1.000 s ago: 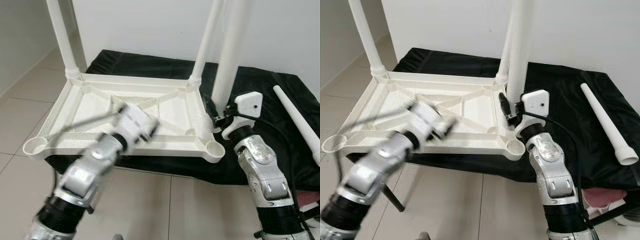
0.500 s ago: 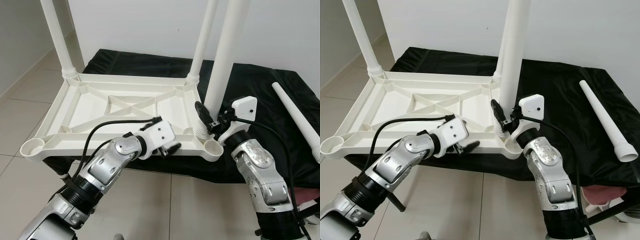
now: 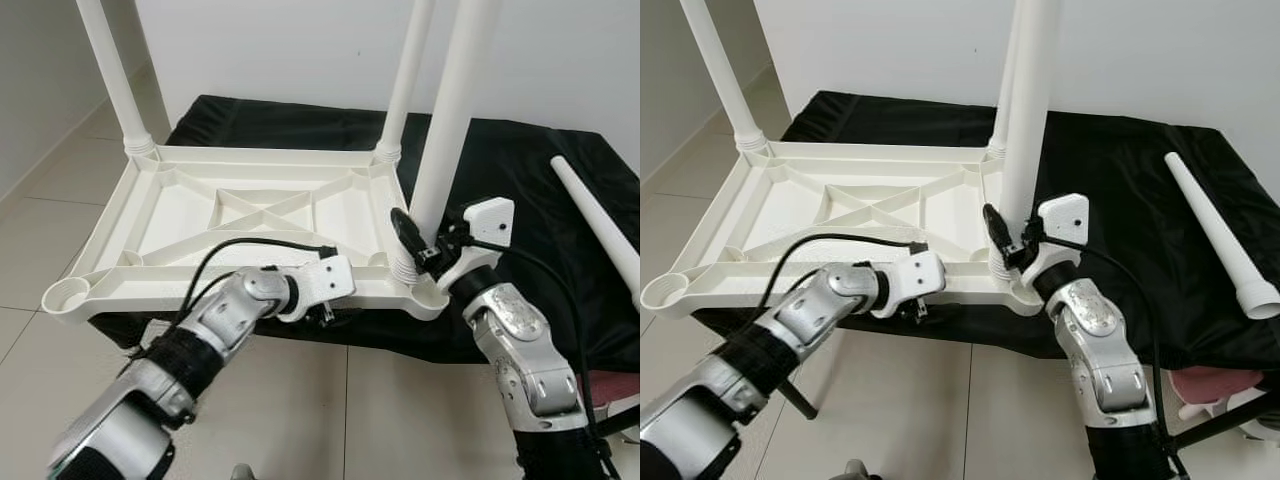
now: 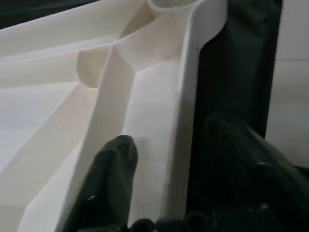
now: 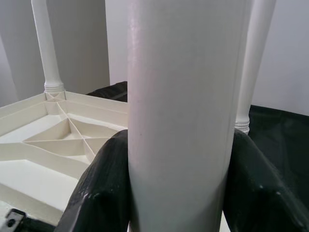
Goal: Building children table
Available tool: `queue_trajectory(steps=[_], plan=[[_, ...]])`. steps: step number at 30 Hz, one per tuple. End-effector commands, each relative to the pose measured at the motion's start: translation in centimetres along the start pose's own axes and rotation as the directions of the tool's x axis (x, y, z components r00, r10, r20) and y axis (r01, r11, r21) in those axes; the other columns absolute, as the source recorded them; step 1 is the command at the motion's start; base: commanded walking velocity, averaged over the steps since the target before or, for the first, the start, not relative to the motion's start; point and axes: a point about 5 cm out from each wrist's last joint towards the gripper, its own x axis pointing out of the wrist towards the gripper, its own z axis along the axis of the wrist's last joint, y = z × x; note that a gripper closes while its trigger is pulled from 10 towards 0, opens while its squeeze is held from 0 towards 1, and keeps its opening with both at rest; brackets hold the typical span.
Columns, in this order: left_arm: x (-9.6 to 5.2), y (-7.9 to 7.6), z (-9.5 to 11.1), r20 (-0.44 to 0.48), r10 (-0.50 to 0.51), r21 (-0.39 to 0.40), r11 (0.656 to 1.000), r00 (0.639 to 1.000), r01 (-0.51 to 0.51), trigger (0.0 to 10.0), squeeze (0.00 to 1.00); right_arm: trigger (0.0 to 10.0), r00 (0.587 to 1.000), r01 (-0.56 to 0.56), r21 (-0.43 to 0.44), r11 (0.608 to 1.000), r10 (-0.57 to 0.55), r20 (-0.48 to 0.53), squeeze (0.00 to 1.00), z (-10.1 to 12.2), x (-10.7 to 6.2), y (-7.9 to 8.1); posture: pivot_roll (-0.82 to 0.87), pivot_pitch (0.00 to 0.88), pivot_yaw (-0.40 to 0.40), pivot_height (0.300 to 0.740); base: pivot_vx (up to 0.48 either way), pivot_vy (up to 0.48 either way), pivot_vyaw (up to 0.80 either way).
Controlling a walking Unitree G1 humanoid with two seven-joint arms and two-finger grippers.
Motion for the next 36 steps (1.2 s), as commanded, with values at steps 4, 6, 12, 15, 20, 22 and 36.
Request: queue_trajectory(steps=[4, 6, 12, 15, 20, 22, 36], plan=[[0.1, -0.2, -0.9, -0.060, -0.068, 0.102, 0.992, 0.996, 0.074, 0.0, 0.00, 10.0, 1.000, 0.006, -0.004, 1.000, -0.006, 0.005, 0.00, 0.3, -0.3, 0.0, -0.01, 0.084, 0.003, 0.740, 0.000, 0.000, 0.00], [0.1, -0.2, -1.1, -0.068, -0.078, 0.121, 0.989, 0.995, 0.086, 0.0, 0.00, 10.0, 1.000, 0.006, -0.004, 1.000, -0.006, 0.005, 0.00, 0.3, -0.3, 0.0, -0.01, 0.083, 0.003, 0.740, 0.000, 0.000, 0.00], [-1.5, 1.1, -1.5, -0.075, -0.152, 0.220, 0.962, 0.986, 0.165, 0.0, 0.00, 10.0, 1.000, -0.001, -0.005, 1.000, 0.001, 0.004, 0.00, 0.4, -0.2, 0.0, -0.01, 0.077, -0.002, 0.740, 0.000, 0.000, 0.00], [-2.0, 1.7, -1.5, -0.073, -0.158, 0.238, 0.956, 0.985, 0.171, 0.0, 0.00, 10.0, 1.000, -0.003, -0.005, 1.000, 0.003, 0.003, 0.00, 0.4, -0.2, 0.1, 0.00, 0.075, -0.004, 0.740, 0.000, 0.000, 0.00], [-2.8, 3.0, -1.9, -0.091, -0.114, 0.223, 0.966, 0.989, 0.132, 0.0, 0.00, 10.0, 1.000, -0.008, -0.002, 1.000, 0.008, 0.000, 0.00, 0.3, -0.1, 0.2, 0.00, 0.073, -0.005, 0.740, 0.000, 0.000, 0.00], [-3.0, 3.5, -2.2, -0.097, -0.082, 0.205, 0.974, 0.992, 0.101, 0.0, 0.00, 10.0, 1.000, -0.010, -0.002, 1.000, 0.010, -0.001, 0.00, 0.2, -0.1, 0.3, 0.00, 0.073, -0.007, 0.740, 0.000, 0.000, 0.00], [-5.9, 7.6, -4.0, -0.079, 0.258, -0.036, 0.965, 0.963, -0.261, 0.0, 0.00, 10.0, 0.994, -0.104, 0.040, 0.994, 0.105, -0.013, 0.00, -0.7, 0.5, 3.3, 0.01, 0.077, -0.024, 0.740, 0.000, 0.000, 0.00]])
